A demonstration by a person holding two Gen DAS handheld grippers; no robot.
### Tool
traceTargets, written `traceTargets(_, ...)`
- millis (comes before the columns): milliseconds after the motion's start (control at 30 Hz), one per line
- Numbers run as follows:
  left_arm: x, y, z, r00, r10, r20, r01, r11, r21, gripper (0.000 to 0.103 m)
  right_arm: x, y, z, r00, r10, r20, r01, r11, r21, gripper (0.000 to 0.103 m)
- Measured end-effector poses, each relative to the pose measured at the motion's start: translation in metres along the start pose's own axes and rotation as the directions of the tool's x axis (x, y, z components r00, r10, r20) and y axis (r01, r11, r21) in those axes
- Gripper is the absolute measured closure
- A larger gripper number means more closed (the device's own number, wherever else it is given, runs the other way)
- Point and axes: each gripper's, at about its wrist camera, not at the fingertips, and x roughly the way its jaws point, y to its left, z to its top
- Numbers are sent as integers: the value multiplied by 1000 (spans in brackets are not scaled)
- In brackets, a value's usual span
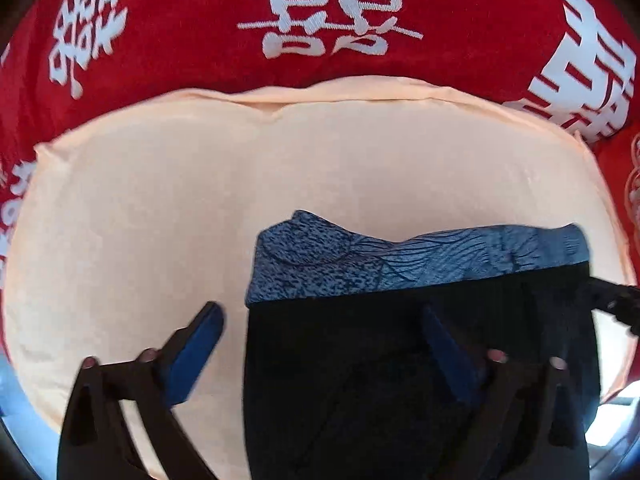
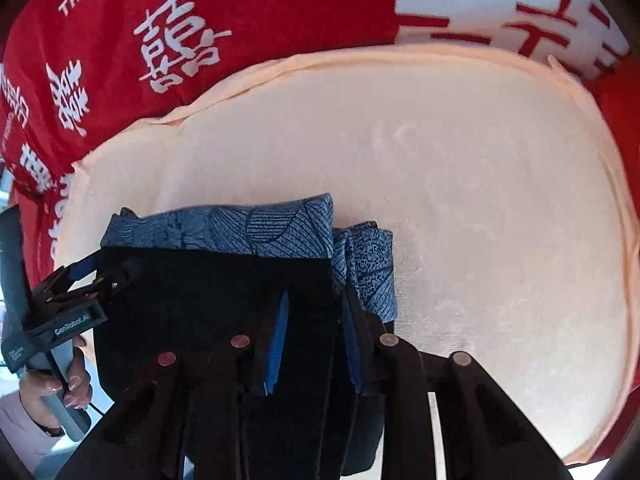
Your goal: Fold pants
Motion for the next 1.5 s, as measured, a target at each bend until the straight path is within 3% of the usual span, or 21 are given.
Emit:
traceTargets(100, 3, -1, 1, 1000, -6, -18, 6, 1000, -3, 0, -4, -7, -4, 999, 41, 16, -42, 999, 28, 73)
traceTargets(300, 3, -1, 4, 999, -4, -42, 3, 1000, -14, 0, 0, 2, -3, 1000, 4, 5, -4, 1000, -17, 71)
traceTargets(433, 2, -3, 4, 999, 7, -50, -9, 1000, -24, 0, -6, 4, -8, 1000, 1, 6, -1, 1000, 11, 71)
traceTargets(500, -2, -3, 2, 999, 10, -44, -11, 1000, -23, 0, -9, 8, -14, 1000, 9, 2, -9, 1000, 20, 65)
traceTargets(567, -11, -4, -1, 999, 23, -43, -23, 1000, -14, 0, -13, 10, -23, 1000, 11, -4, -11, 1000, 25, 43)
traceTargets(667, -30, -8, -9, 998, 49, -28, -48, 999, 21, 0, -26, 14, -41, 1000, 16, 2, -16, 999, 38, 30)
traceTargets(733, -44, -9, -17, 998, 47, -33, -46, 998, 38, 0, -33, 15, -51, 1000, 16, 0, -16, 999, 51, 24)
traceTargets(1000, -97, -12, -49, 994, 41, -104, -35, 998, 56, 0, -72, 32, -84, 998, -66, 6, 66, 995, 71, 16)
traceTargets(1067, -110, -13, -55, 993, 32, -115, -26, 998, 57, 0, -83, 37, -90, 997, -78, 14, 76, 994, 74, 1)
traceTargets(1500, -195, -9, -93, 995, 5, -98, 10, 989, 149, 0, -140, 79, -133, 991, -130, -21, 131, 987, 91, 0)
